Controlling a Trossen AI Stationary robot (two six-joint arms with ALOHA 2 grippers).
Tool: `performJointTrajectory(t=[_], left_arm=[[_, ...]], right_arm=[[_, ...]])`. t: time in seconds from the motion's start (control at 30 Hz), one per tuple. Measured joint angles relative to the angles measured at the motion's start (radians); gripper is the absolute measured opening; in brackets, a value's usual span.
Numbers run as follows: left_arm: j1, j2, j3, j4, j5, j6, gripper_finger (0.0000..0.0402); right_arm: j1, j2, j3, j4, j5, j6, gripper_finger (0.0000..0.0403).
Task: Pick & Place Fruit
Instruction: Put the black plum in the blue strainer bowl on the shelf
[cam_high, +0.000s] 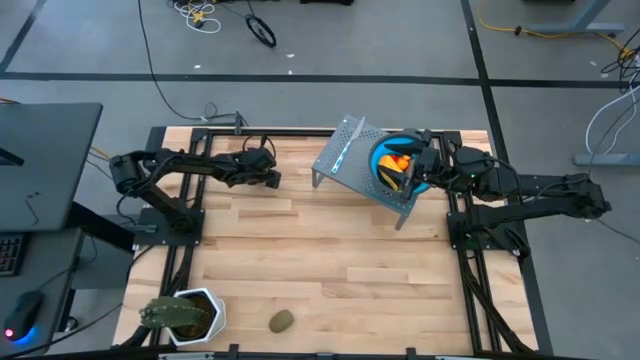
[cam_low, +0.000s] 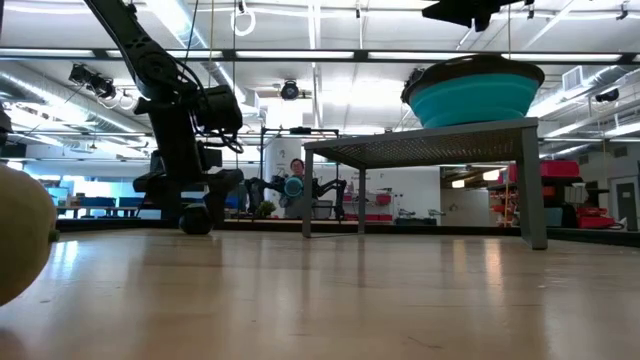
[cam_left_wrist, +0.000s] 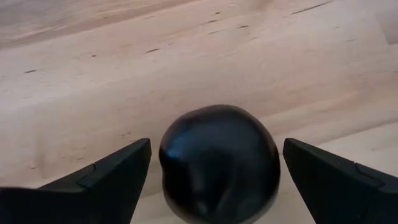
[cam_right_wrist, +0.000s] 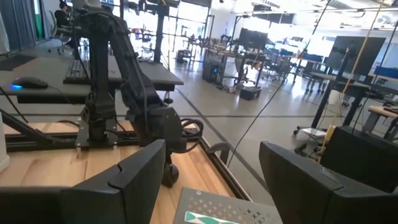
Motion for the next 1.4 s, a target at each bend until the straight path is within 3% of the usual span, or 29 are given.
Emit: performJointTrajectory(t=[0.57,0.8,1.0,1.23,1.4], left_arm=[[-0.042,-0.001,0.000,0.086,-0.028,0.028,0.0254],[-0.119,-0.012,0.001,0.234,-0.047,0.045,0.0271],[-0.184,-0.077,0.039,0.241,-0.090,0.084,0.0265],[-0.286,-0.206,0.108,0.283,-0.300,0.360,0.0262],[-0.378,-0.257,0.127,0.585,-0.323,0.770,0.0278]], right_arm=[[0.000,0.000,0.000,0.003,0.000,-0.003,0.0272],[0.000,0.000,0.000,-0.024,0.002,-0.004,0.0272],[0.000,0.000,0.000,-0.015,0.003,-0.019,0.0272],[0.000,0.000,0.000,-0.019,0.002,-0.011,0.0272],[0.000,0.004,0.000,0.020,-0.001,0.013,0.0272]])
